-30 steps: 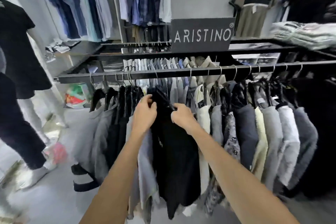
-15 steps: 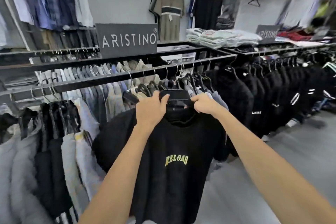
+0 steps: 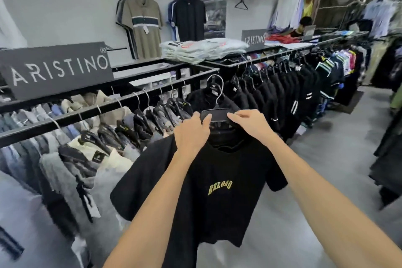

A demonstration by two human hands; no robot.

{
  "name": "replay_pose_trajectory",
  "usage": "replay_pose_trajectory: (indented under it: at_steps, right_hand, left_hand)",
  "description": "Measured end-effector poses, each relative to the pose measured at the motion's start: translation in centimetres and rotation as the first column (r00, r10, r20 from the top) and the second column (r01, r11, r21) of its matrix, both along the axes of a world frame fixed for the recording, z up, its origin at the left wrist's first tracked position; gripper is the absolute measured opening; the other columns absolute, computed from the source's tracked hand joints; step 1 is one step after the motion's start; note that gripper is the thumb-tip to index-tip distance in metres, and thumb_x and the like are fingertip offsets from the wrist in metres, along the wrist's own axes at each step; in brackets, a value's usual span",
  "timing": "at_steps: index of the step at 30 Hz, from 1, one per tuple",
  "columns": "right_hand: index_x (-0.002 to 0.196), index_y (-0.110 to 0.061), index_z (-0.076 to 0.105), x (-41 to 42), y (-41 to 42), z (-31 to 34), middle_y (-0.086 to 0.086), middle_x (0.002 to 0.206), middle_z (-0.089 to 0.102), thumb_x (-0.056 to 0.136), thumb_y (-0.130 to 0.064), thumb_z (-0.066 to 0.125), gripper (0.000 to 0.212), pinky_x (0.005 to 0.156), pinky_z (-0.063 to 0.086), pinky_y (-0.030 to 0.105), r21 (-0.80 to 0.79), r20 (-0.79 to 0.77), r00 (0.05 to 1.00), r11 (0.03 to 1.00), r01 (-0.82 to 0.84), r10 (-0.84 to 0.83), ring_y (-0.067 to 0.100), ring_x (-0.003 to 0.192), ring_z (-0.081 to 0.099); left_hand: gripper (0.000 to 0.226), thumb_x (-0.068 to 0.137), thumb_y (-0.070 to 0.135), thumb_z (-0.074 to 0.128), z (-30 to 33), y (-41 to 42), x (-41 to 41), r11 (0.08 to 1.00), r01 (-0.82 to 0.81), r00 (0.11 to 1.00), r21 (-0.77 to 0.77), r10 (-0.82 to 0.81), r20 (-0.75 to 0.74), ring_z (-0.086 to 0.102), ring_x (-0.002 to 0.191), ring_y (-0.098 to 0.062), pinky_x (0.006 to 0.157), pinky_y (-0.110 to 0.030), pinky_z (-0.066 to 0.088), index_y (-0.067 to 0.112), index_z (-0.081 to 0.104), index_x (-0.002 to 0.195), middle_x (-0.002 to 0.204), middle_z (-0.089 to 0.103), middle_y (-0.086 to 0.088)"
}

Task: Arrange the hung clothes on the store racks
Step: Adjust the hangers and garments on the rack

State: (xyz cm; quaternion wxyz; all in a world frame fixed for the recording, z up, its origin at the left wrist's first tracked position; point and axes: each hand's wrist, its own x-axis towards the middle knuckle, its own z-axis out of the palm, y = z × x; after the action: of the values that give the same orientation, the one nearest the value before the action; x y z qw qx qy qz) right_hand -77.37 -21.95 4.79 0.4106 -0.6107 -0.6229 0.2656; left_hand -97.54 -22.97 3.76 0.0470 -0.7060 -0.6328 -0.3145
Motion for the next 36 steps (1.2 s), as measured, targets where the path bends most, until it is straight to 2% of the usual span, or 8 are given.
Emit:
replay_pose_trajectory:
  at_steps: [5, 9, 13, 17, 27, 31, 34, 36]
  right_hand:
    - [0.091, -0.031, 0.078, 8.4, 3.0, 0.1, -0.016, 0.093, 0.075, 0.083, -0.058, 0.070, 0.029, 0.086, 0.051, 0.026, 0.014, -0.008, 0.999, 0.999, 0.039, -0.039, 0.005, 0.096, 0.067]
    - [0.088, -0.027, 0.077, 15.5, 4.7, -0.2, -0.018, 0.086, 0.073, 0.088, -0.053, 0.067, 0.028, 0.077, 0.044, 0.020, 0.063, 0.018, 0.993, 0.991, 0.119, -0.120, -0.001, 0.091, 0.065]
    - [0.093, -0.023, 0.077, 21.2, 5.8, -1.1, -0.014, 0.088, 0.073, 0.089, -0.050, 0.068, 0.030, 0.083, 0.046, 0.024, 0.149, 0.025, 0.969, 0.959, 0.240, -0.247, 0.005, 0.092, 0.066]
    - [0.097, -0.027, 0.077, 24.0, 7.4, -2.0, -0.013, 0.091, 0.074, 0.086, -0.060, 0.063, 0.037, 0.089, 0.052, 0.033, 0.170, 0.093, 0.937, 0.933, 0.318, -0.336, 0.007, 0.093, 0.067]
    - [0.099, -0.028, 0.076, 16.8, 13.5, -2.1, -0.012, 0.094, 0.075, 0.088, -0.062, 0.058, 0.041, 0.084, 0.054, 0.033, 0.199, 0.173, 0.912, 0.920, 0.337, -0.371, 0.009, 0.095, 0.067]
    - [0.097, -0.027, 0.076, 11.8, 16.1, -1.9, -0.009, 0.095, 0.075, 0.089, -0.060, 0.059, 0.037, 0.086, 0.054, 0.038, 0.159, 0.162, 0.923, 0.933, 0.323, -0.348, 0.012, 0.096, 0.067]
    - [0.091, -0.027, 0.074, 7.8, 18.2, -1.8, -0.009, 0.087, 0.073, 0.090, -0.056, 0.060, 0.033, 0.082, 0.054, 0.036, 0.157, 0.126, 0.927, 0.929, 0.334, -0.354, 0.013, 0.090, 0.067]
    - [0.089, -0.026, 0.074, 5.3, 19.4, -1.8, -0.009, 0.083, 0.072, 0.092, -0.053, 0.061, 0.030, 0.079, 0.053, 0.034, 0.171, 0.119, 0.924, 0.924, 0.342, -0.363, 0.012, 0.085, 0.066]
  left_hand:
    - [0.049, 0.101, 0.057, 0.028, 0.4, 4.3, 8.2, 0.999, 0.053, 0.999, -0.007, -0.053, 0.001, 0.061, 0.077, -0.029, 0.066, -0.039, 0.037, 0.014, 0.052, 0.093, 0.078, 0.063, -0.005]
    - [0.051, 0.101, 0.055, 0.030, 0.2, 7.5, 16.0, 0.991, 0.125, 0.992, -0.039, -0.124, 0.031, 0.062, 0.083, -0.030, 0.074, -0.041, 0.036, 0.012, 0.056, 0.101, 0.085, 0.066, -0.005]
    - [0.052, 0.101, 0.056, 0.028, -0.6, 10.0, 22.2, 0.973, 0.213, 0.975, -0.090, -0.204, 0.092, 0.062, 0.090, -0.032, 0.080, -0.044, 0.039, 0.013, 0.054, 0.113, 0.091, 0.068, -0.007]
    - [0.045, 0.101, 0.055, 0.026, -1.8, 12.4, 25.2, 0.945, 0.296, 0.948, -0.141, -0.272, 0.164, 0.060, 0.091, -0.032, 0.075, -0.041, 0.033, 0.017, 0.050, 0.107, 0.089, 0.066, -0.005]
    - [0.048, 0.103, 0.051, 0.027, -2.1, 19.7, 18.8, 0.952, 0.261, 0.956, -0.158, -0.233, 0.177, 0.054, 0.112, -0.042, 0.089, -0.045, 0.038, 0.015, 0.050, 0.124, 0.118, 0.064, -0.017]
    - [0.043, 0.104, 0.047, 0.029, -1.1, 22.1, 14.3, 0.967, 0.219, 0.968, -0.129, -0.199, 0.154, 0.056, 0.106, -0.041, 0.096, -0.045, 0.035, 0.012, 0.053, 0.114, 0.103, 0.068, -0.017]
    - [0.038, 0.103, 0.044, 0.031, -0.9, 24.3, 11.4, 0.975, 0.199, 0.970, -0.099, -0.182, 0.161, 0.059, 0.094, -0.036, 0.094, -0.046, 0.038, 0.012, 0.051, 0.094, 0.075, 0.059, -0.002]
    - [0.042, 0.102, 0.046, 0.032, -1.3, 26.1, 9.8, 0.983, 0.175, 0.974, -0.053, -0.165, 0.157, 0.061, 0.095, -0.035, 0.096, -0.049, 0.041, 0.012, 0.056, 0.094, 0.082, 0.059, -0.004]
